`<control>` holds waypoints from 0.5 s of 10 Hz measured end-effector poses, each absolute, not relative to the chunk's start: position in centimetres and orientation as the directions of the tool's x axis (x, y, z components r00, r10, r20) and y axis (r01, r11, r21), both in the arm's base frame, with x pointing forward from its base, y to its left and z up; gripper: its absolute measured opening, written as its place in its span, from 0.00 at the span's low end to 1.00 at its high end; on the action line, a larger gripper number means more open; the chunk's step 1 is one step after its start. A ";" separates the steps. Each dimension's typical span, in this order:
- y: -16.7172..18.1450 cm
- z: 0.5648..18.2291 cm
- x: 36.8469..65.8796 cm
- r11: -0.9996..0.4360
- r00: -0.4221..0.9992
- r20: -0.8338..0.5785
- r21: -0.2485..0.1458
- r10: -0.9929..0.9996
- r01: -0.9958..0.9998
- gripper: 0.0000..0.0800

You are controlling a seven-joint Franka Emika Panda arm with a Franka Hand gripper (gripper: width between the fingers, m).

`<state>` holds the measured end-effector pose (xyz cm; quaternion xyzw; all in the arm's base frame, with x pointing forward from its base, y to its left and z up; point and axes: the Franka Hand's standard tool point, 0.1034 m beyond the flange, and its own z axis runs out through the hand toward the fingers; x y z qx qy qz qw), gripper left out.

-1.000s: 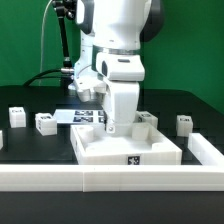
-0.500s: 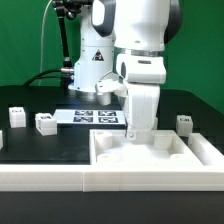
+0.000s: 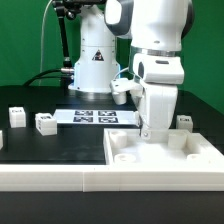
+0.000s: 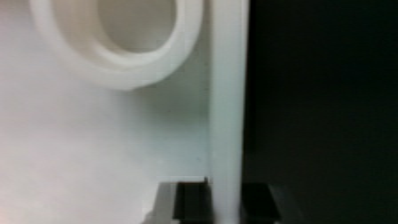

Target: Assemble one leg

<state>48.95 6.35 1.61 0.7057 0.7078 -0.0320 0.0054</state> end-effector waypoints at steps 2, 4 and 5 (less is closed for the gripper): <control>6.3 1.6 48.9 0.001 -0.003 -0.053 -0.038 0.999 0.999 0.19; 6.3 1.6 48.9 0.000 -0.002 -0.053 -0.039 0.999 0.999 0.44; 6.3 1.6 48.9 0.000 -0.002 -0.053 -0.039 0.999 0.999 0.65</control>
Offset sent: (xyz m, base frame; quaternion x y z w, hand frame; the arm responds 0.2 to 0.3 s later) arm 0.0000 0.0000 0.0000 0.0000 0.0000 0.0000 1.0000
